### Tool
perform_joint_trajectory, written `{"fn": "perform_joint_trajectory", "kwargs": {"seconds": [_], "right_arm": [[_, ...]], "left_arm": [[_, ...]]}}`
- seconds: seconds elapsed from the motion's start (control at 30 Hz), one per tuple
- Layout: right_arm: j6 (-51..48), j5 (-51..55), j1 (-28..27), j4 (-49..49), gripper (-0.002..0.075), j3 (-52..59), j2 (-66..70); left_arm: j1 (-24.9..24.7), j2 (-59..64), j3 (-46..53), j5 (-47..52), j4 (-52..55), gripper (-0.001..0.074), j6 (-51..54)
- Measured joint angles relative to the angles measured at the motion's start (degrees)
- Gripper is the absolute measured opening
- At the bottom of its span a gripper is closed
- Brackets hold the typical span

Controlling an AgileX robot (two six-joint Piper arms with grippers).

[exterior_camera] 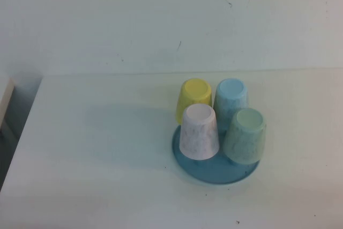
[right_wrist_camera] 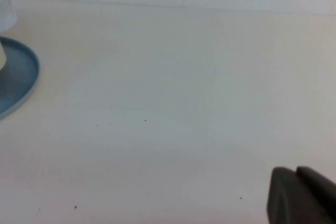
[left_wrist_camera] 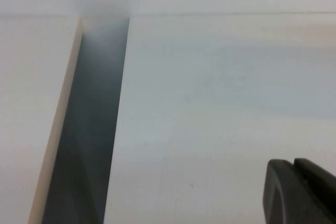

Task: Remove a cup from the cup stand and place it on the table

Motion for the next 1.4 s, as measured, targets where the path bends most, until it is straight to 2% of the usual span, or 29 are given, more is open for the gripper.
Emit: {"fn": "perform_joint_trajectory", "kwargs": {"seconds": [1.4], "right_arm": [[0.00,0.00,0.00,1.80,-0.0003,0.00,0.00]], "left_arm": [[0.00,0.00,0.00,0.00,0.00,-0.0003,0.00]]}}
